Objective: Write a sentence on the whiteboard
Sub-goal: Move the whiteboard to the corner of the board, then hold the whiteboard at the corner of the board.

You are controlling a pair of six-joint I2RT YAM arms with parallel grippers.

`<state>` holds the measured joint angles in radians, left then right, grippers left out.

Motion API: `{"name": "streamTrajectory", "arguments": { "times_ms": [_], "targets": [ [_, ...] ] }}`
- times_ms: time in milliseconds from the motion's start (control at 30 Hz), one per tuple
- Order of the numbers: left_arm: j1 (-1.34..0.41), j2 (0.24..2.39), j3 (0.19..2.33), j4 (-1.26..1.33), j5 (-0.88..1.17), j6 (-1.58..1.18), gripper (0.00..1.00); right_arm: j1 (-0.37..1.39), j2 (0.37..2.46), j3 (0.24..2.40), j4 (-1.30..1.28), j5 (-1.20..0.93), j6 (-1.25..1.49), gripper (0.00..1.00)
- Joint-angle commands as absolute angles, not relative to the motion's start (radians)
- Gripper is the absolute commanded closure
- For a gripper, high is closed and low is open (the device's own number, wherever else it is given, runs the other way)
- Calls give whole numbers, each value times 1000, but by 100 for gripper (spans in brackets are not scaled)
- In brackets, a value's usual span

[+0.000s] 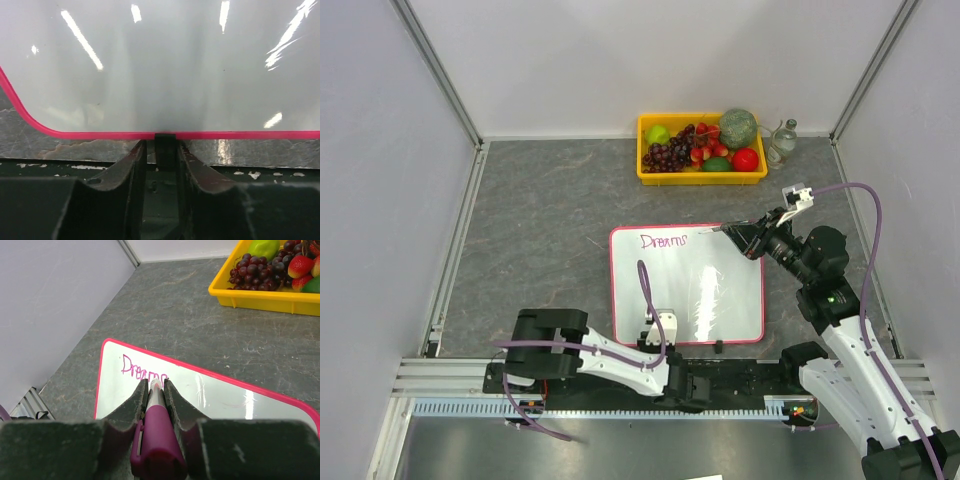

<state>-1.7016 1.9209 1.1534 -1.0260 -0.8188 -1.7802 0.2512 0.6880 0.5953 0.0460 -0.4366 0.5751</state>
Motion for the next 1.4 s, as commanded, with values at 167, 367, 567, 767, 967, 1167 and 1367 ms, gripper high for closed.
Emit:
{"name": "streamTrajectory", "arguments": {
  "times_ms": [167, 367, 567, 767, 967, 1167, 1367],
  "targets": [
    [-1750, 1839, 1132, -1080, -698, -1749, 28, 245, 683, 598, 64, -445, 563, 100],
    [-1801, 1793, 1180, -1088, -672, -1652, 20, 247, 689, 600, 64, -443, 560, 100],
    [-1802, 1658, 1166, -1020, -673, -1482, 17, 247, 696, 603, 64, -445, 554, 100],
    [-1689, 1473, 1134, -823, -620, -1157, 15, 247, 712, 606, 66, -448, 552, 100],
    [-1456, 1292, 1030, -524, -444, -875, 15, 247, 721, 604, 64, -451, 551, 100],
    [-1117, 1099, 948, -407, -206, -700, 15, 247, 741, 606, 64, -449, 532, 100],
    [-728, 945, 896, -439, 70, -592, 14, 247, 764, 612, 60, -446, 514, 100]
  ]
}}
